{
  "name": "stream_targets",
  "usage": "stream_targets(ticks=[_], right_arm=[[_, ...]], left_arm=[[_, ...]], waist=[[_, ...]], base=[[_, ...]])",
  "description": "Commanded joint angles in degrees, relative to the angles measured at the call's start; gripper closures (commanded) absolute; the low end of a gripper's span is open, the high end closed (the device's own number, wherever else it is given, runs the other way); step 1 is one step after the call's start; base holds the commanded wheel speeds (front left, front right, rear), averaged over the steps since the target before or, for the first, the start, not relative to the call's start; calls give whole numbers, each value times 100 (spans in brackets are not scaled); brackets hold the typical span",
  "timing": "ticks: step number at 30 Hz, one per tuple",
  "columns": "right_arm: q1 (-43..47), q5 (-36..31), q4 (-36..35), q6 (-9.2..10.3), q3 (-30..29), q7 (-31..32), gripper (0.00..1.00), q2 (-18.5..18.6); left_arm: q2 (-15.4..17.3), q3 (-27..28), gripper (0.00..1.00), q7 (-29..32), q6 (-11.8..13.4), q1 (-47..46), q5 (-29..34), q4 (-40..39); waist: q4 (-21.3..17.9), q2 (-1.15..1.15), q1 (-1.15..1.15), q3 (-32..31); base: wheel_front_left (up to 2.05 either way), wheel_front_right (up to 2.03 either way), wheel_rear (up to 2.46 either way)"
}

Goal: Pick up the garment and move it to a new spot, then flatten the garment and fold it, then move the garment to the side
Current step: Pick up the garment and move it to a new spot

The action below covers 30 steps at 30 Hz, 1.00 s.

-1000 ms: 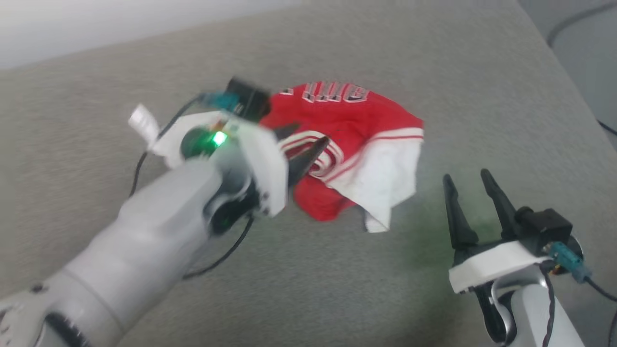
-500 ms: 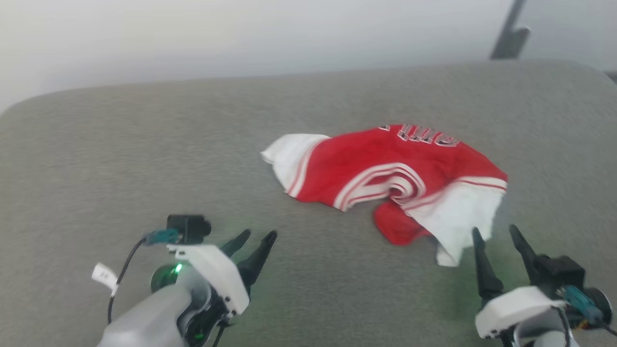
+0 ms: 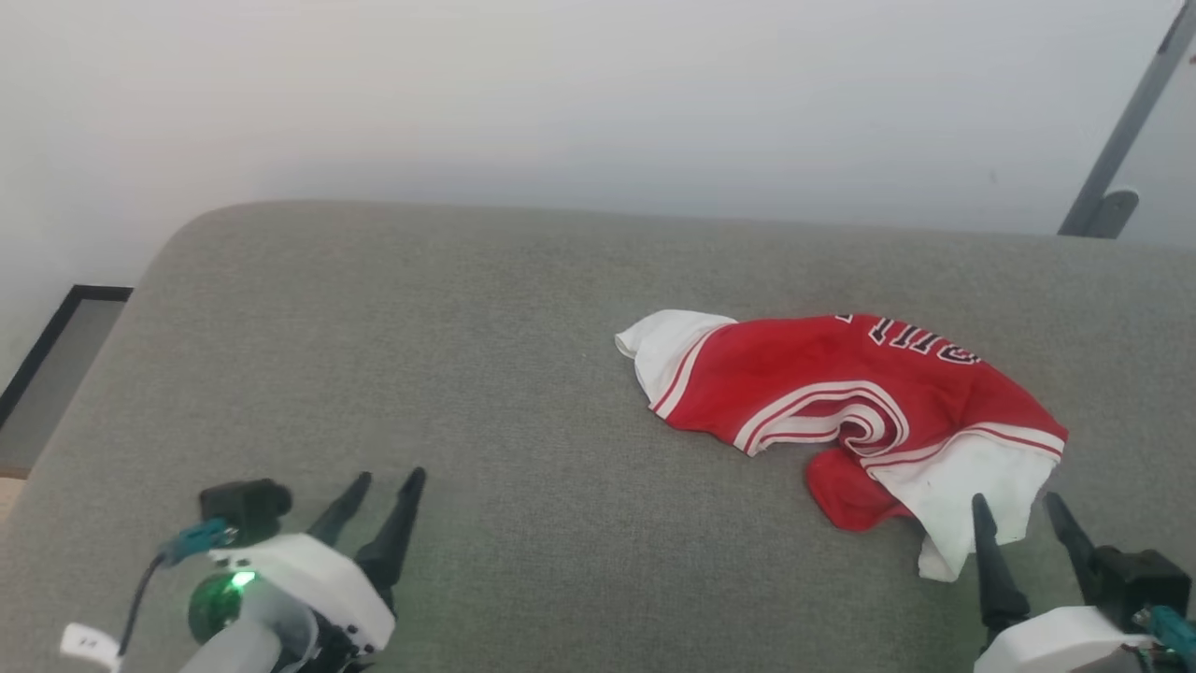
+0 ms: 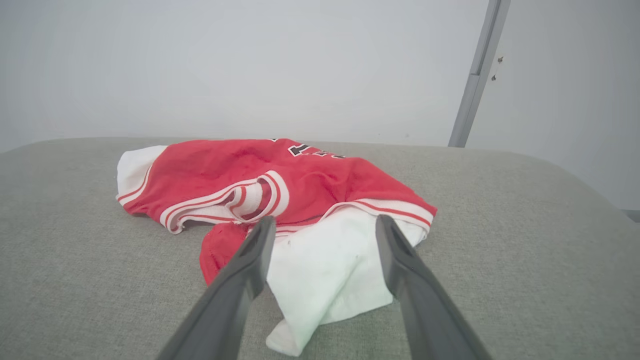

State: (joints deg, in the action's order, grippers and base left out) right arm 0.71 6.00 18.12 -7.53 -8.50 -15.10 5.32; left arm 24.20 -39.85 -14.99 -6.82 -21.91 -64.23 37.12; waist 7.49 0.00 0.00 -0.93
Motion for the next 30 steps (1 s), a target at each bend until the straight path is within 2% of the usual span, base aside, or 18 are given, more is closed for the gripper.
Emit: stream_targets(ticks=[1,7,13,16,24,30], right_arm=[[22,19,-55,8,-27,-7,0,41],[19,55,-142,8,-62,-7,0,97],[56,87,-230,8,-77,-7,0,120],[87,83,-260,8,-73,-7,0,141],[51,47,-483,8,-6,-7,0,152],[31,66,-630,8,43,-7,0,154]], left_arm=[[-59,465,0,-24,60,316,432,-232],[-287,2071,0,-26,81,1367,1706,-981],[-508,3073,0,-26,34,2087,3160,-1613],[-731,3460,0,-26,-3,2324,3717,-1919],[-1098,4028,0,-27,-38,2654,5113,-2683],[-1315,4155,0,-26,-57,2769,5452,-2925]], waist=[[48,0,0,-60],[26,0,0,-112],[-16,0,0,-147],[-22,0,0,-142],[-60,0,0,-114],[-81,0,0,-93]], base=[[0,0,0],[0,0,0],[0,0,0],[0,0,0],[0,0,0],[0,0,0]])
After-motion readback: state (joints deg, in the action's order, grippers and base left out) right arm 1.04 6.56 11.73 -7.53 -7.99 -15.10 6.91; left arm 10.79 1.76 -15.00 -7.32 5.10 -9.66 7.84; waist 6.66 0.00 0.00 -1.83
